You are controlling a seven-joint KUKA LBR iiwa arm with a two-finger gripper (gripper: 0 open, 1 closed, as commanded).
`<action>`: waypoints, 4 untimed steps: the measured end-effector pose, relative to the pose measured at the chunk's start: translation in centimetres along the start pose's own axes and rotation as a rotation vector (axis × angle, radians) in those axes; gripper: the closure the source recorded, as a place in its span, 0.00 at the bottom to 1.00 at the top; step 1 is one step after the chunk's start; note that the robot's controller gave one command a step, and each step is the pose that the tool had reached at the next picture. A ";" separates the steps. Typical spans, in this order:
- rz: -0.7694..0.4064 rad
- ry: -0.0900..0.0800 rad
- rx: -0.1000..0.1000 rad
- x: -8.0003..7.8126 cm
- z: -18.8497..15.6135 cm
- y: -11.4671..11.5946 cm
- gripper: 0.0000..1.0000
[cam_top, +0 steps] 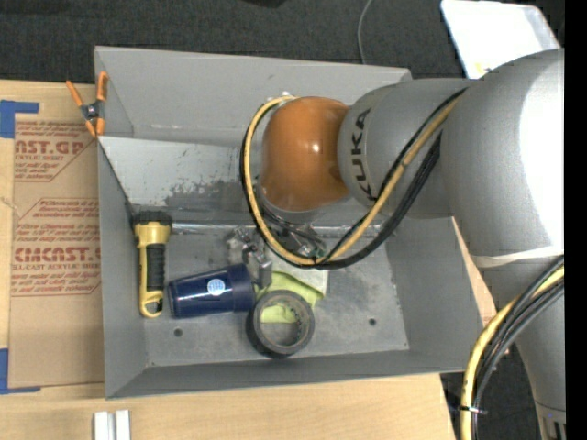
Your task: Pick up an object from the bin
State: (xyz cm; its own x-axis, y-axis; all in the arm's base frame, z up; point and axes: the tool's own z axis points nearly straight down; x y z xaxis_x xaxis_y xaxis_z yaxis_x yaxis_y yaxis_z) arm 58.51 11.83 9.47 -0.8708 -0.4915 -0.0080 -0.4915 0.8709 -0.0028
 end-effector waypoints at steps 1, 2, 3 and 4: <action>0.000 0.000 0.000 0.0 0.0 0.0 1.00; -0.014 0.005 -0.001 0.4 -6.1 0.1 1.00; 0.099 -0.006 0.001 0.3 -3.2 0.2 1.00; 0.098 0.008 -0.002 0.7 -1.1 0.0 1.00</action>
Offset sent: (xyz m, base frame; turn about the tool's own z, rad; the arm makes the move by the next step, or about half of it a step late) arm -0.0089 -0.0033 0.1768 -0.0380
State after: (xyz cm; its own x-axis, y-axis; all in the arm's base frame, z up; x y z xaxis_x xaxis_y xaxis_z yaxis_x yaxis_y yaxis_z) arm 57.84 11.50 10.60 -0.9149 -0.4036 -0.0003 -0.4036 0.9149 -0.0001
